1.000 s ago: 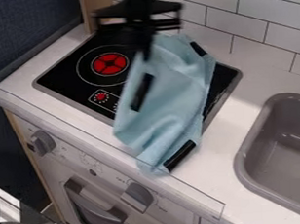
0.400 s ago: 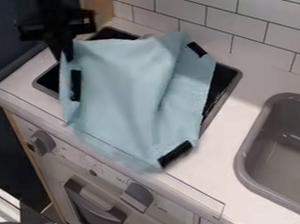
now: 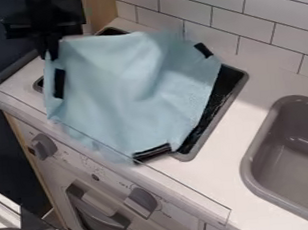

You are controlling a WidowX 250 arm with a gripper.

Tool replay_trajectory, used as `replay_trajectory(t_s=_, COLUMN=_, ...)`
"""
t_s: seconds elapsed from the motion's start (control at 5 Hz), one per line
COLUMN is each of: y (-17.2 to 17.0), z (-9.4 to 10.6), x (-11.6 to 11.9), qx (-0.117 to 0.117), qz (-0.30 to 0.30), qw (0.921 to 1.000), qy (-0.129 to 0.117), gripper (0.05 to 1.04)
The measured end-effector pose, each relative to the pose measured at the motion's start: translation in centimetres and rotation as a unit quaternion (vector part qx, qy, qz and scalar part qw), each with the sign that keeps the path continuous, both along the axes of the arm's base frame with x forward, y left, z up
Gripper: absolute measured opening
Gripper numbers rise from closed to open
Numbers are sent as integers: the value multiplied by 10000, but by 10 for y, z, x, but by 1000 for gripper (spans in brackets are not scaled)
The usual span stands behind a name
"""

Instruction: Unfold the cloth from top right to bottom left

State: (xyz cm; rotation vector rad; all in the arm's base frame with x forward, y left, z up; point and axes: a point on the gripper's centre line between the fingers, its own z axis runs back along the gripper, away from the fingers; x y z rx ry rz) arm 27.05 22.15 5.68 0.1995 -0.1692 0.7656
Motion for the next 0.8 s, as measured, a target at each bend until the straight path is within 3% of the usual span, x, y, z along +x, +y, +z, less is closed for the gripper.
replay_trajectory(t_s=0.2, y=8, z=-14, x=1, qx=-20, qz=65, qw=9998, qy=169, gripper=52)
replay_trajectory(t_s=0.4, y=12, z=-14, x=-6, qx=89, qz=309, qw=9990, qy=318, gripper=71)
replay_trajectory(t_s=0.6, y=9, z=4, x=-8, qx=164, qz=206, qw=9992, qy=294, gripper=215)
replay_trajectory(t_s=0.8, y=-3, z=20, x=0, qx=-5, qz=44, qw=9999, qy=160, gripper=464)
